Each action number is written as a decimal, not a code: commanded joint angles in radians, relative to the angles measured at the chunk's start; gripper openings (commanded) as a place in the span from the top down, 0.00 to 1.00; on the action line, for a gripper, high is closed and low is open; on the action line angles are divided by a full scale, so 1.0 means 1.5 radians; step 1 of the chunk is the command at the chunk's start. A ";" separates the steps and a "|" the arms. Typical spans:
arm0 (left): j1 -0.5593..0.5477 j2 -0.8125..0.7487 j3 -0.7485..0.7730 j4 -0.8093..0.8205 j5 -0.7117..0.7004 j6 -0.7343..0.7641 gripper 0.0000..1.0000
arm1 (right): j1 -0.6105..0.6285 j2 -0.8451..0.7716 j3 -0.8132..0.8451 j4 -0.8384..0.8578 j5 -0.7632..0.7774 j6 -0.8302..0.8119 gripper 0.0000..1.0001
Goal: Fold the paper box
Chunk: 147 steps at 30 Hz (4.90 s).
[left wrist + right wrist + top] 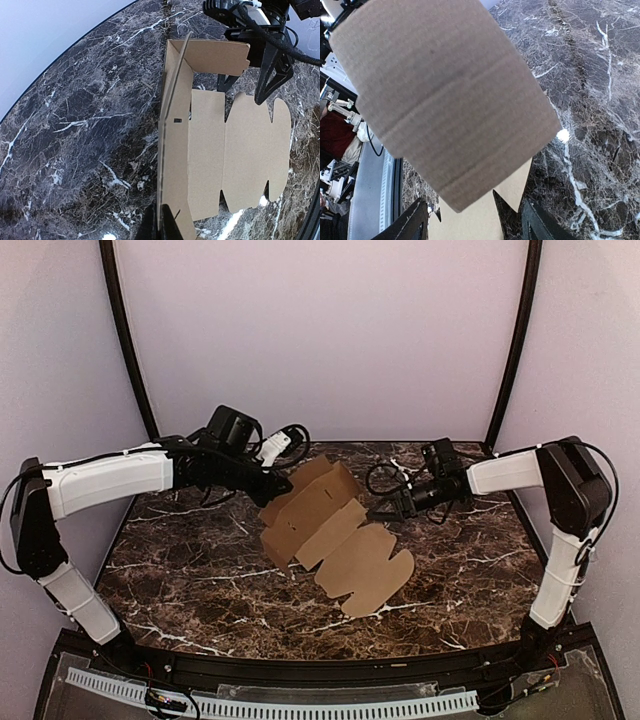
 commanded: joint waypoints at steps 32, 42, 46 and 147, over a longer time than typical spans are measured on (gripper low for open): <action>0.015 0.007 -0.030 0.025 0.109 -0.170 0.99 | 0.260 -0.118 -0.006 -0.019 0.545 -0.197 0.43; 0.016 -0.004 -0.057 0.019 0.071 -0.164 0.99 | 0.242 -0.170 0.017 -0.092 0.516 -0.183 0.37; 0.015 -0.010 -0.075 0.022 0.051 -0.146 0.99 | 0.230 -0.156 0.034 -0.130 0.471 -0.166 0.35; 0.104 0.083 -0.250 0.487 0.343 -0.661 0.99 | 0.245 -0.028 0.072 -0.153 0.702 -0.294 0.89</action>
